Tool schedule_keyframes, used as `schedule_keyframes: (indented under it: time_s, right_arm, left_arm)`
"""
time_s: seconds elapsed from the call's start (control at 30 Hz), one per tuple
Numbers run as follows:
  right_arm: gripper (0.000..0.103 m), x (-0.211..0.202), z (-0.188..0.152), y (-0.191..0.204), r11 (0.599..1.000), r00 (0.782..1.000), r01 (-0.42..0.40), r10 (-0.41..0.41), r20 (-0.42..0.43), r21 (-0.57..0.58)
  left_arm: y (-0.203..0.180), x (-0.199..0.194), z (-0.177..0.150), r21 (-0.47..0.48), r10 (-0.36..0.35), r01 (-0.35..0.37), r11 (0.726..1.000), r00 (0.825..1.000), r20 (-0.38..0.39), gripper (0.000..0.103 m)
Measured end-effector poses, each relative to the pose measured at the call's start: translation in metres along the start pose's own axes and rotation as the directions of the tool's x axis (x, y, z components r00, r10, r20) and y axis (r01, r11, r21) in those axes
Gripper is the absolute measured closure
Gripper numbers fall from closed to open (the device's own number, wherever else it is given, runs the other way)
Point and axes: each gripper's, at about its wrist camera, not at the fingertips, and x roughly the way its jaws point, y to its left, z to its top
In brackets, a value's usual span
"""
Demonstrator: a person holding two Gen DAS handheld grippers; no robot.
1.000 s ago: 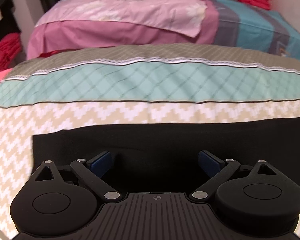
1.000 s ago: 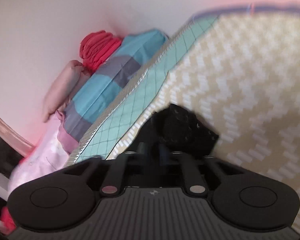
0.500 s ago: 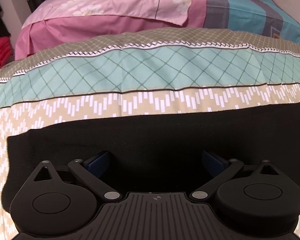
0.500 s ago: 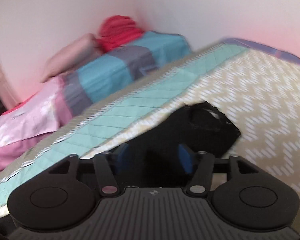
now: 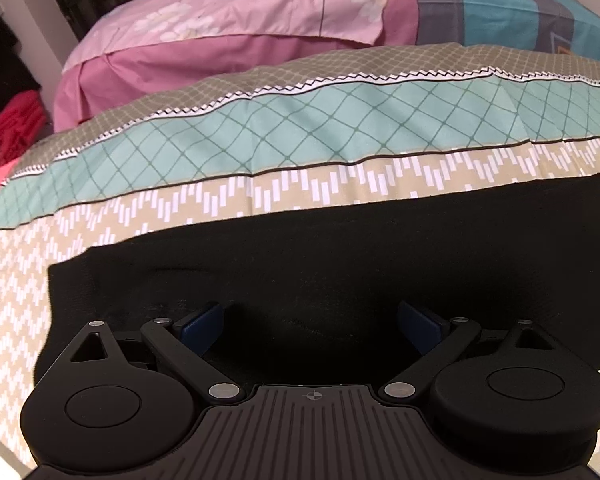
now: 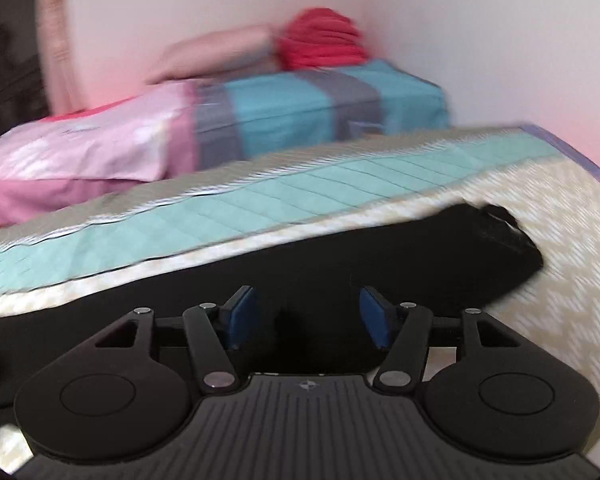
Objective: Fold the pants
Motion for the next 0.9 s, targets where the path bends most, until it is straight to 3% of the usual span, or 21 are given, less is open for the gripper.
schedule_keyframes:
  time_s: [0.13, 0.23, 0.3, 0.43, 0.53, 0.7, 0.8, 0.9]
  right_arm:
    - [0.033, -0.007, -0.020, 0.049, 0.963, 0.983, -0.185, 0.180, -0.042, -0.196]
    - [0.033, 0.010, -0.034, 0.058, 0.944, 0.970, -0.222, 0.188, -0.153, -0.243]
    - [0.033, 0.005, -0.034, 0.046, 0.953, 0.971, -0.224, 0.199, -0.133, -0.202]
    - [0.030, -0.005, -0.026, 0.023, 0.986, 0.990, -0.100, 0.085, -0.115, -0.133]
    - [0.030, -0.008, -0.025, 0.006, 0.990, 0.988, -0.106, 0.094, -0.125, -0.092]
    - [0.027, -0.003, -0.029, -0.002, 0.987, 0.987, -0.095, 0.076, -0.142, -0.130]
    - [0.024, -0.005, -0.031, -0.028, 0.999, 0.991, -0.016, 0.009, -0.137, -0.052]
    - [0.023, -0.014, -0.034, -0.069, 0.991, 0.988, 0.057, -0.039, -0.146, 0.118]
  left_arm:
    - [-0.006, 0.000, 0.002, 0.027, 0.041, -0.041, 0.999, 0.999, 0.000, 0.000]
    - [-0.009, 0.000, 0.001, 0.037, 0.051, -0.051, 0.998, 0.999, 0.002, 0.000]
    - [-0.009, 0.000, 0.000, 0.040, 0.053, -0.053, 0.998, 0.999, 0.001, 0.000]
    - [-0.008, 0.000, -0.001, 0.042, 0.051, -0.051, 0.998, 0.999, 0.001, 0.000]
    - [-0.008, 0.001, -0.001, 0.037, 0.053, -0.053, 0.998, 0.999, -0.001, 0.000]
    - [-0.010, 0.002, 0.000, 0.043, 0.061, -0.061, 0.997, 0.998, -0.001, 0.000]
    - [-0.011, 0.002, 0.000, 0.046, 0.068, -0.068, 0.997, 0.998, -0.003, 0.000]
    - [-0.010, 0.003, -0.001, 0.042, 0.068, -0.068, 0.997, 0.998, -0.006, 0.000]
